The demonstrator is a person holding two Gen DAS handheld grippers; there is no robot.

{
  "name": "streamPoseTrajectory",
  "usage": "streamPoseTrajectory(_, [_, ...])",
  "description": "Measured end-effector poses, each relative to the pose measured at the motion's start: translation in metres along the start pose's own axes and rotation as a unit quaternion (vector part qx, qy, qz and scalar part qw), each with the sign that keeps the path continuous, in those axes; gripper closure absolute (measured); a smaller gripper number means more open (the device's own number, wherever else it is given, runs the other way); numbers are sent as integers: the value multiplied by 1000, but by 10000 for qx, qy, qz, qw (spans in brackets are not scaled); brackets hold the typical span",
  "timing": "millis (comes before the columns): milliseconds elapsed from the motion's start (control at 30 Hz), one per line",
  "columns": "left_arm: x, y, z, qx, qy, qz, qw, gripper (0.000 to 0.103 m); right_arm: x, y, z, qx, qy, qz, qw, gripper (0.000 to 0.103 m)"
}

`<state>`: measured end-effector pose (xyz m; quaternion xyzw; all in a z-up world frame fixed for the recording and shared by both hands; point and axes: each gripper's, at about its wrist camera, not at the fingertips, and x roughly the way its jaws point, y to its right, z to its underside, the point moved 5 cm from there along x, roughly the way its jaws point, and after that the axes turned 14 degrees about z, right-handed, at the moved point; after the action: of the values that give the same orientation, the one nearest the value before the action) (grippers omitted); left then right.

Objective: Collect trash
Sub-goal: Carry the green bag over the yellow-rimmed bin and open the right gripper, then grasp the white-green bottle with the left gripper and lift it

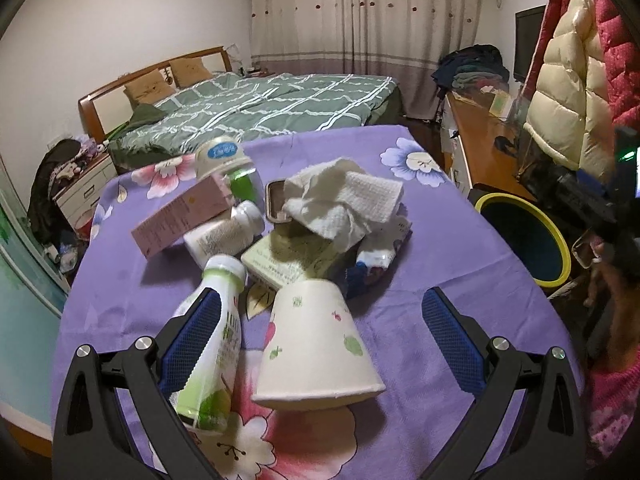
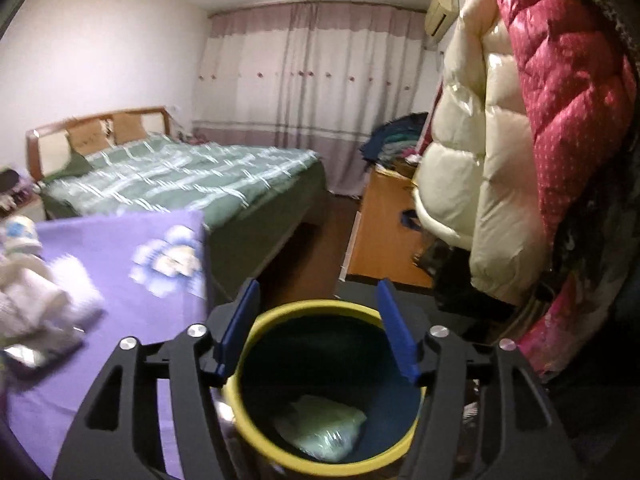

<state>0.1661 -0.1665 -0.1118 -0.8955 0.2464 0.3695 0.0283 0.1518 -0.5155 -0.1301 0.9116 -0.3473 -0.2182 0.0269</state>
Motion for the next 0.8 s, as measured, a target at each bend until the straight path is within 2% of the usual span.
streamPoseTrajectory(100, [-2,-9,11,-164,-46,-53,9998,4,-25,-8,-10,57,271,-249,9993,34])
streamPoseTrajectory(167, [-7,-20,16,-290,-61,-113,9995,4,-36,-16,-14,20,380,-368,9986,34])
streamPoseTrajectory(300, [-25,-50,20,-512,10,-258,9984,4,-45,-29,-17,4,410,-546,9977,34])
streamPoseTrajectory(433, [-30,-84,23,-657,-103,-515,9965,10,-48,-40,-15,-37,319,-638,9974,34])
streamPoseTrajectory(500, [-25,-101,28,-833,-253,-464,9951,13,-49,-47,-13,-109,281,-664,9973,34])
streamPoseTrajectory(633, [-16,-112,40,-950,-477,-300,9939,21,-53,-55,-12,-194,284,-692,9970,34])
streamPoseTrajectory(800, [-16,-114,60,-1023,-476,-153,9935,21,-55,-59,-14,-202,274,-719,9968,34])
